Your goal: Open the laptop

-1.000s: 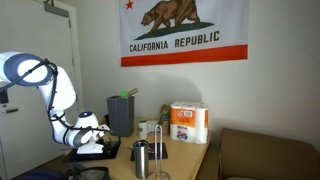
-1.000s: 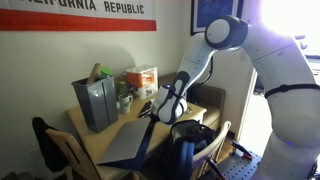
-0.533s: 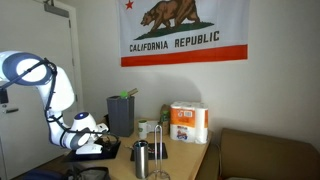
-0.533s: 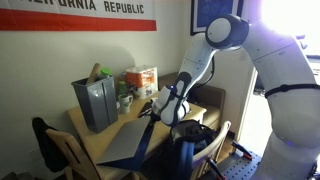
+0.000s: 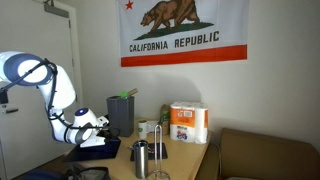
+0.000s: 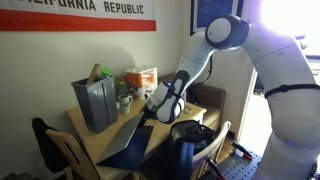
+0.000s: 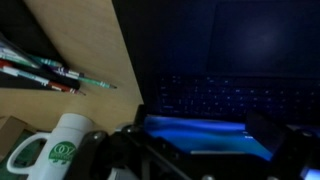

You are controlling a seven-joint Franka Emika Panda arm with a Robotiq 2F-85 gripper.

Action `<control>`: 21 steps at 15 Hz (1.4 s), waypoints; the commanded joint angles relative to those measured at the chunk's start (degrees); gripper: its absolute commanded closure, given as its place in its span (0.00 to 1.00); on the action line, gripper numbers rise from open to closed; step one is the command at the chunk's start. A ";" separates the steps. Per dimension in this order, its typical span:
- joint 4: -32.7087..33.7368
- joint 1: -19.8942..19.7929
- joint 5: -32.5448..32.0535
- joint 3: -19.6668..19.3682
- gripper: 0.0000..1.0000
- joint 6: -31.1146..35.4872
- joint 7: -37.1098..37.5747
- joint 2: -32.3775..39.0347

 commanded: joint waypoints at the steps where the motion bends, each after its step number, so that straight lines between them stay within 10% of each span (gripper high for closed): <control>1: 7.48 0.46 -2.99 2.51 0.00 -0.70 2.39 1.88; 13: 22.06 -1.25 -6.46 8.55 0.00 -3.27 0.71 9.12; 21: 25.91 1.69 -6.20 5.92 0.00 1.04 2.79 11.47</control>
